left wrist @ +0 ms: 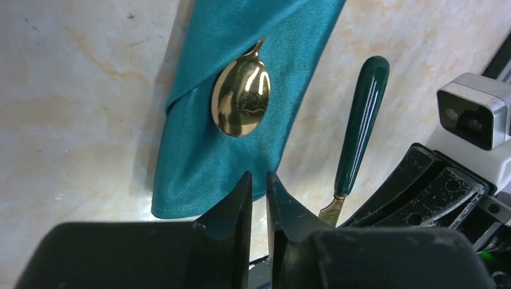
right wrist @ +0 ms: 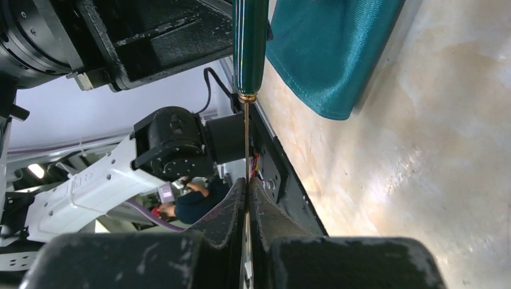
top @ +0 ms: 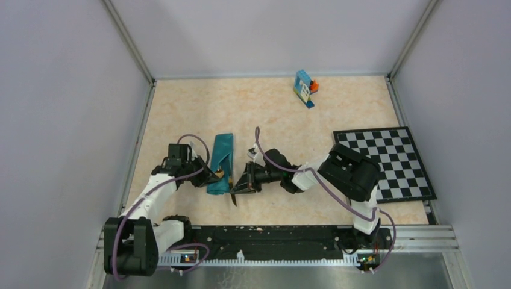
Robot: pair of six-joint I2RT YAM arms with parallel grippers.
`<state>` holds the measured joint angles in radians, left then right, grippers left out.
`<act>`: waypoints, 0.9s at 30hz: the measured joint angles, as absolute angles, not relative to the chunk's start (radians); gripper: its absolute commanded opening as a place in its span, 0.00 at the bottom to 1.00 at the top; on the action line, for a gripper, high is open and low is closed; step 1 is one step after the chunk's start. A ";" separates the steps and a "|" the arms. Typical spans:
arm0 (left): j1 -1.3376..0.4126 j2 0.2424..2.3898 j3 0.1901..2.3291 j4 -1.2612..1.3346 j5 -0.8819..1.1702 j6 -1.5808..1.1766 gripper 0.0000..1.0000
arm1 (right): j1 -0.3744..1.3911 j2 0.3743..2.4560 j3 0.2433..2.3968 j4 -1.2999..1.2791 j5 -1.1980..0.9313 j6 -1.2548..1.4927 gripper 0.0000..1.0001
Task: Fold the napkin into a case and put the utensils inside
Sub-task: Insert the knife into the folded napkin.
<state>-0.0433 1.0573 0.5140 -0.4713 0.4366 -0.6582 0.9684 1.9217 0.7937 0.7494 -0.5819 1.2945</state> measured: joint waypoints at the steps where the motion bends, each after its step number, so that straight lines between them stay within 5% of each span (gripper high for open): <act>1: -0.045 1.064 0.507 -0.465 0.434 -0.662 0.17 | 0.968 1.938 0.799 0.772 -0.591 1.309 0.00; 8: -0.048 1.097 0.492 -0.413 0.402 -0.679 0.00 | 0.968 2.021 0.810 0.833 -0.609 1.374 0.00; 27: -0.058 1.215 0.505 -0.472 0.312 -0.733 0.00 | 0.907 2.160 0.979 0.822 -0.613 1.402 0.00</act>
<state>-0.0578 1.2152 0.5045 -0.4725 0.3122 -0.7330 0.9073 2.1597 0.9787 0.8219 -0.6128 1.4021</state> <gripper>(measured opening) 0.003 0.006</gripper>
